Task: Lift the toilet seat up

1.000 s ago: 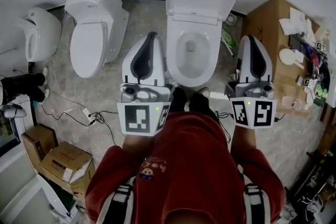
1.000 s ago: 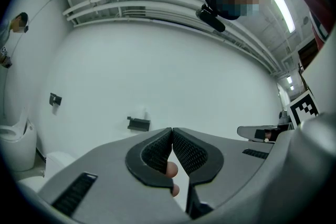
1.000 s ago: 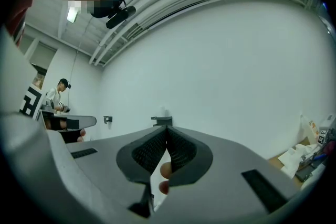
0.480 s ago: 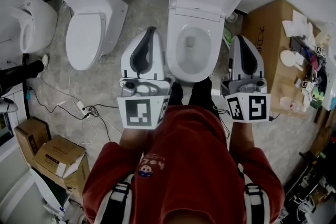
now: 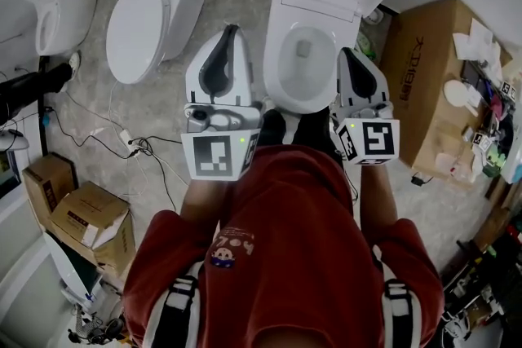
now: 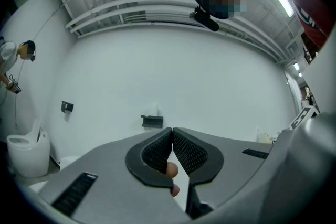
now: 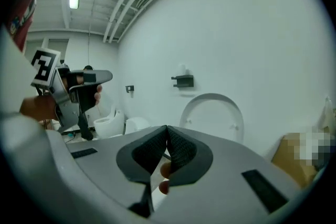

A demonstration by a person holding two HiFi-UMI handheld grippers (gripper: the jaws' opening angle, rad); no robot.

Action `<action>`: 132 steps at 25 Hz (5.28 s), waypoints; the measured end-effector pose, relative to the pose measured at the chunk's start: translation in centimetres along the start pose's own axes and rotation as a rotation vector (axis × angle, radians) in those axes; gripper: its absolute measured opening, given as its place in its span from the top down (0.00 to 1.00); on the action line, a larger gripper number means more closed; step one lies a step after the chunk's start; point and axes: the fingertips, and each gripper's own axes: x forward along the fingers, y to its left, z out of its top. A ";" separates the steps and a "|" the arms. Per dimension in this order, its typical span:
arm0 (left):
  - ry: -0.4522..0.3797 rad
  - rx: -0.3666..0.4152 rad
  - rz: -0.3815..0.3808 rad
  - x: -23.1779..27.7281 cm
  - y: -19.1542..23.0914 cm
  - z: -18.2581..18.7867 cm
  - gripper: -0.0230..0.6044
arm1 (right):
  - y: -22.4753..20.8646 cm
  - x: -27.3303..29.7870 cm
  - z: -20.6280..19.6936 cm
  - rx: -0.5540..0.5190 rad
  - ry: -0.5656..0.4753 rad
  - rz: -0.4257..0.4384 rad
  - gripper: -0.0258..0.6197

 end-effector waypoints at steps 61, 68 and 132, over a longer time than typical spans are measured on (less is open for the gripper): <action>0.177 0.081 0.199 -8.2 3.3 -10.1 0.93 | 11.0 1.5 -38.2 -0.245 0.900 0.490 0.94; 0.189 0.086 0.208 -8.8 3.6 -11.0 0.93 | 12.2 0.7 -41.1 -0.279 0.990 0.579 0.82; 0.312 0.115 0.273 -11.2 3.4 -20.2 0.93 | 14.0 -0.9 -56.5 -0.558 1.273 0.842 0.59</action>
